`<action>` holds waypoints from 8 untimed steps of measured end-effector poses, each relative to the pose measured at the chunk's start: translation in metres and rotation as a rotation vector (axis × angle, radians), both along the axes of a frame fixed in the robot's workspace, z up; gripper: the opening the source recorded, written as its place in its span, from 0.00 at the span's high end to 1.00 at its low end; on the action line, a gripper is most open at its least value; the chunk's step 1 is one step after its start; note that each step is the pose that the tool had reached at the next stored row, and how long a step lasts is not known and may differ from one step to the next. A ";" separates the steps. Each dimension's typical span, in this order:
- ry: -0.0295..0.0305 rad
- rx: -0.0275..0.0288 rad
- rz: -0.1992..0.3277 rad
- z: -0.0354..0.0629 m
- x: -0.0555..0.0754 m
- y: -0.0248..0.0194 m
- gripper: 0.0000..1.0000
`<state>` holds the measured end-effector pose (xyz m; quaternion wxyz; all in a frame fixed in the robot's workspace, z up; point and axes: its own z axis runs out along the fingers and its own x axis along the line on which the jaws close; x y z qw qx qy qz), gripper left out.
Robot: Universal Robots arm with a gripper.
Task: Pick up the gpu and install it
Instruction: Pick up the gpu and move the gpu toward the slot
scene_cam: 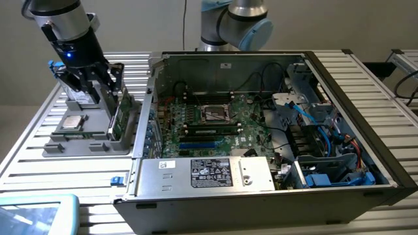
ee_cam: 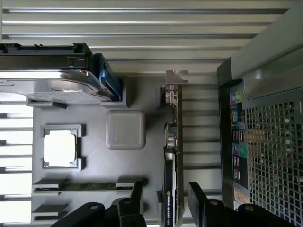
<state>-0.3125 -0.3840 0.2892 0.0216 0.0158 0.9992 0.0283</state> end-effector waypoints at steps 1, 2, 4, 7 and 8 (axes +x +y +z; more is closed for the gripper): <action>-0.0005 0.0001 0.000 -0.0018 0.000 -0.0007 0.50; -0.0008 0.0001 -0.001 -0.0037 0.000 -0.0016 0.50; -0.0016 0.0004 -0.002 -0.0072 0.000 -0.0036 0.50; -0.0037 0.0059 -0.003 -0.0119 0.000 -0.0061 0.50; -0.0039 0.0100 -0.003 -0.0131 0.000 -0.0067 0.50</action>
